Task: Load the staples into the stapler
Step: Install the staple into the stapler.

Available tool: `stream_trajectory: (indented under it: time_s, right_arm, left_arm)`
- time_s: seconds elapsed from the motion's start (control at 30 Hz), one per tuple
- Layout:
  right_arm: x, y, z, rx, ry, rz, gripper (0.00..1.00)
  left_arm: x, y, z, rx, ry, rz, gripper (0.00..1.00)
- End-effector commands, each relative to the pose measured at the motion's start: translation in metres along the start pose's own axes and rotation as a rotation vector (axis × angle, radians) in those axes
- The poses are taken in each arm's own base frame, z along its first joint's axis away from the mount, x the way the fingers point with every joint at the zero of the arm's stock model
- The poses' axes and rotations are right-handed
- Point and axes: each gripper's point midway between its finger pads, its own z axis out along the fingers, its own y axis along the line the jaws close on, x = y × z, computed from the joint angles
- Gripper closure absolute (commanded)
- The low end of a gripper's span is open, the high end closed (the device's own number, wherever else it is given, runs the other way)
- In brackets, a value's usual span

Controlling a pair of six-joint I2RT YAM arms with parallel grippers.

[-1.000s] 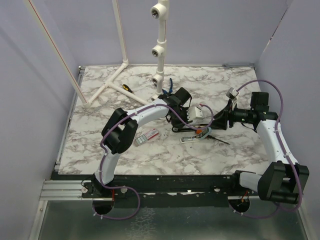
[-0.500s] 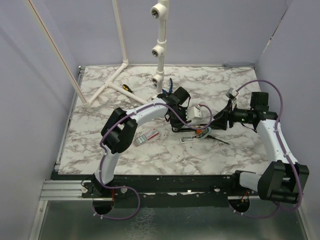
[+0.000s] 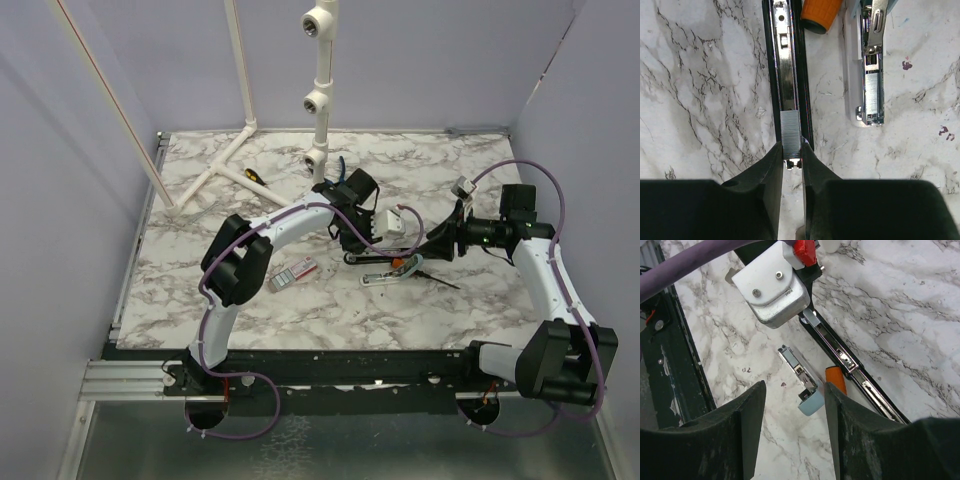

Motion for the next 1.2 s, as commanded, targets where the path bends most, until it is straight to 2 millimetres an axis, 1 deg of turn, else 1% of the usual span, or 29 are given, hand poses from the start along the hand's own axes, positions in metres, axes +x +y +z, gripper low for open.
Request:
stream_trajectory:
  time_s: [0.0, 0.37, 0.77, 1.17]
  right_arm:
    - [-0.006, 0.002, -0.003, -0.012, -0.017, -0.004, 0.45]
    - [-0.006, 0.001, -0.003, -0.016, -0.015, 0.002, 0.45]
    - [-0.006, 0.001, -0.004, -0.017, -0.016, 0.000, 0.45]
    - [-0.006, 0.001, -0.004, -0.018, -0.017, 0.000, 0.45]
  left_arm:
    - [-0.014, -0.001, -0.012, 0.020, -0.045, 0.045, 0.79]
    - [-0.007, 0.002, -0.001, 0.041, -0.013, 0.010, 0.79]
    - [-0.005, 0.006, 0.001, 0.038, 0.009, -0.011, 0.79]
    - [0.001, 0.004, 0.003, 0.063, 0.046, -0.027, 0.80]
